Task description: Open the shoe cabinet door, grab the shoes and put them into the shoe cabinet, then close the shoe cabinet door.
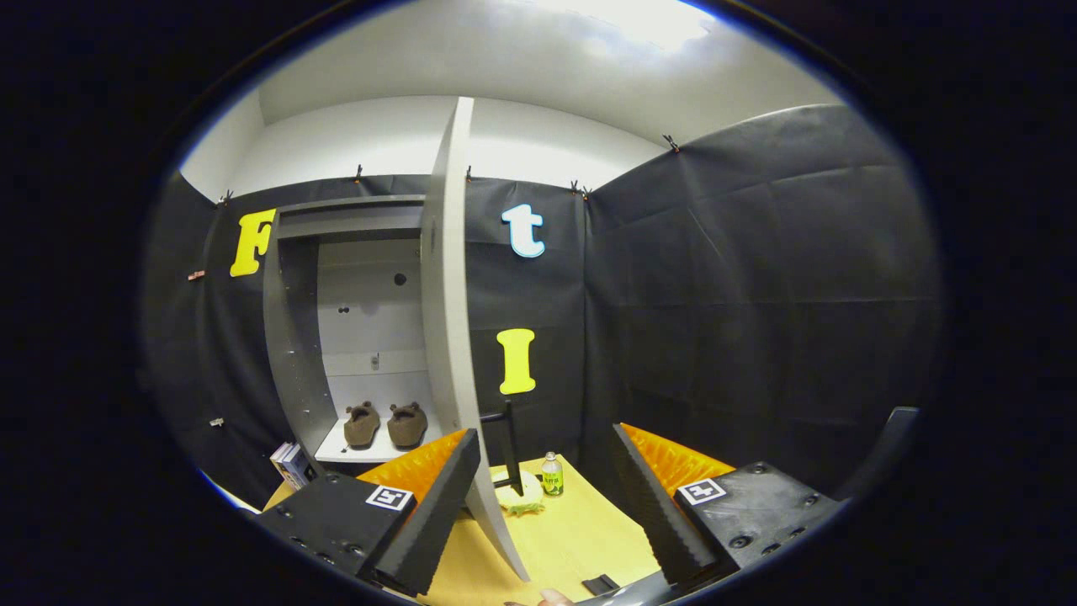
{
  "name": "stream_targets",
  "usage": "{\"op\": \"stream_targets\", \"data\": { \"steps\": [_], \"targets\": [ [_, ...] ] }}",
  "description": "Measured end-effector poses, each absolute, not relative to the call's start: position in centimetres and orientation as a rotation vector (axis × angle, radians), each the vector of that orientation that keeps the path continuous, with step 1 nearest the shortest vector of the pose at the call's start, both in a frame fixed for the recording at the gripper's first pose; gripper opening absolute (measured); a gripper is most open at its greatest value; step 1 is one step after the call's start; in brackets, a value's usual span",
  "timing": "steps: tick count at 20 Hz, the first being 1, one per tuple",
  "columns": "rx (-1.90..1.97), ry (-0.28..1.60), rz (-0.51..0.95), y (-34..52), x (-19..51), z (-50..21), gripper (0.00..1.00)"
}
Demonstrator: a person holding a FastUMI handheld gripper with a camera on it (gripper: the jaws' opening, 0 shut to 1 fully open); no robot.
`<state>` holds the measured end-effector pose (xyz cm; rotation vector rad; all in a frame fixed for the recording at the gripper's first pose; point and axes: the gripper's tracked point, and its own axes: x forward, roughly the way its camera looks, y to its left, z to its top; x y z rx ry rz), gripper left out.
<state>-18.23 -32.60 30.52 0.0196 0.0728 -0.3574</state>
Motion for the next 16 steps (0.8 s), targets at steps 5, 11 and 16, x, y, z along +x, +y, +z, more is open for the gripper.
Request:
{"op": "stream_targets", "data": {
  "steps": [5,11,16],
  "targets": [
    [0.056,0.114,-0.248,-34.6,-14.7,28.4,0.98],
    [0.015,0.141,-0.187,-33.2,-12.7,27.1,0.97],
    [0.017,0.138,-0.191,-31.4,-13.1,27.3,0.98]
  ]
}}
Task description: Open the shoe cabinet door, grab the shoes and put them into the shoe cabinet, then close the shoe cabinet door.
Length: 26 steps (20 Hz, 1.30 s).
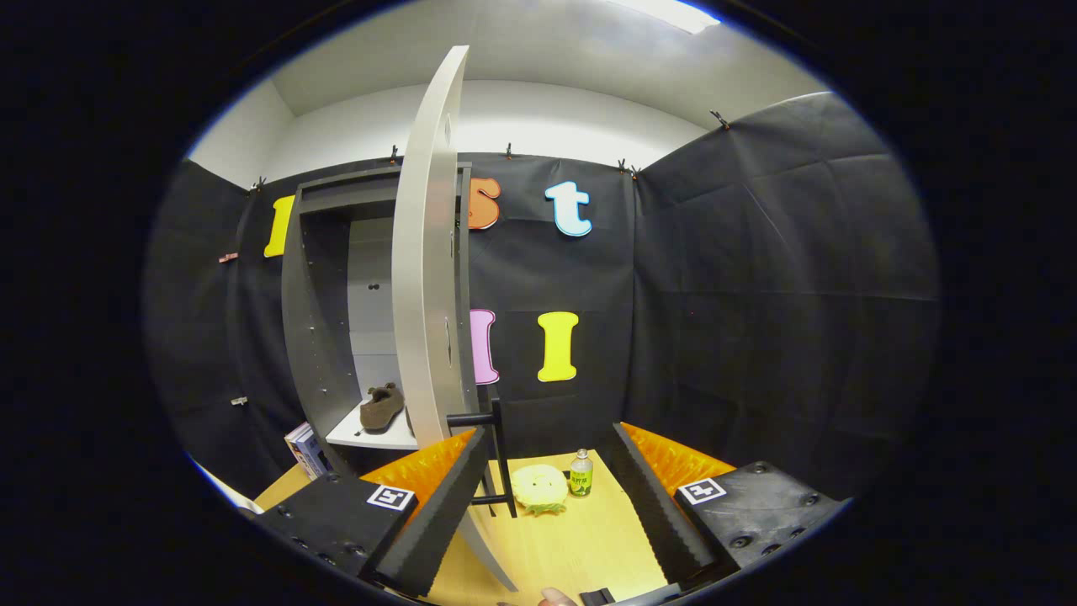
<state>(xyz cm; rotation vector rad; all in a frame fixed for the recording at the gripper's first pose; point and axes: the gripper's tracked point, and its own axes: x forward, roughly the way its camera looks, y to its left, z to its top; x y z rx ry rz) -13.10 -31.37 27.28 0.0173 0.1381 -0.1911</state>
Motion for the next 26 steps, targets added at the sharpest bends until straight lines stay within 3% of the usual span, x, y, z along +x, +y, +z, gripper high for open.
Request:
{"op": "stream_targets", "data": {
  "steps": [17,26],
  "targets": [
    [0.025,0.134,-0.144,-15.4,-11.6,26.1,0.98],
    [0.019,0.147,0.009,-4.8,-7.0,24.1,0.98]
  ]
}}
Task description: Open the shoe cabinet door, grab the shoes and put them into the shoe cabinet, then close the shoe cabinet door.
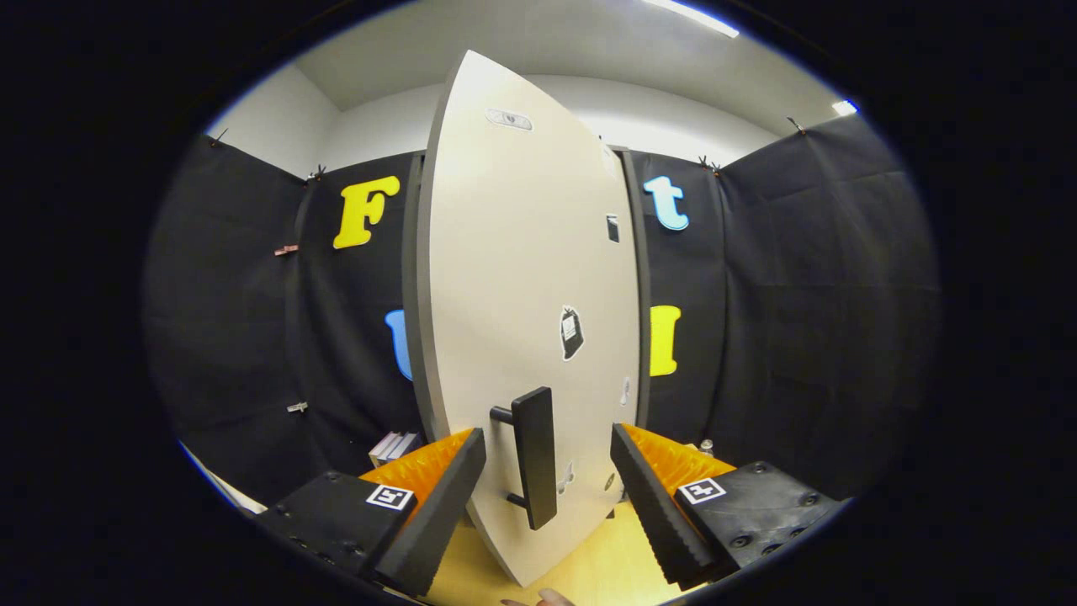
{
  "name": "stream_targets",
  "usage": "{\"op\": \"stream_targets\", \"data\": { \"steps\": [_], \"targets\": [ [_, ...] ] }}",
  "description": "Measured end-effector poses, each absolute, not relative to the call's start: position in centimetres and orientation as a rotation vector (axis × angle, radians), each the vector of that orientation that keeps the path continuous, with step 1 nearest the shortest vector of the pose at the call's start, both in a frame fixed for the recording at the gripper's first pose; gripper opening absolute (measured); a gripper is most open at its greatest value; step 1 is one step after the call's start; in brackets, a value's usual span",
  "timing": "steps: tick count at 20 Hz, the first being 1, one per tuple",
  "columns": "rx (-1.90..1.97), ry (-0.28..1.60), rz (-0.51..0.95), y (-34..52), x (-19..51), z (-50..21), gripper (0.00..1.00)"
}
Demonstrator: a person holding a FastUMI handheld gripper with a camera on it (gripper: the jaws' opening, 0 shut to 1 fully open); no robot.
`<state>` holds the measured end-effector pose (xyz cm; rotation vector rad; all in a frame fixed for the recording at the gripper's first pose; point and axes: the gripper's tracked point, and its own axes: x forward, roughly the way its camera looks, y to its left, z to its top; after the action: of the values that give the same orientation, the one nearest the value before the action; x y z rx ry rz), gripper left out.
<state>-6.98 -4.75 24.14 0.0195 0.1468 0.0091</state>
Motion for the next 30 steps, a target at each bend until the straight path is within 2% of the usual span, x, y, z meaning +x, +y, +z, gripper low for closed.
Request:
{"op": "stream_targets", "data": {
  "steps": [8,30],
  "targets": [
    [0.023,0.163,0.078,-1.4,-5.7,23.1,0.98],
    [0.011,0.118,0.032,-2.4,-6.5,24.2,0.98]
  ]
}}
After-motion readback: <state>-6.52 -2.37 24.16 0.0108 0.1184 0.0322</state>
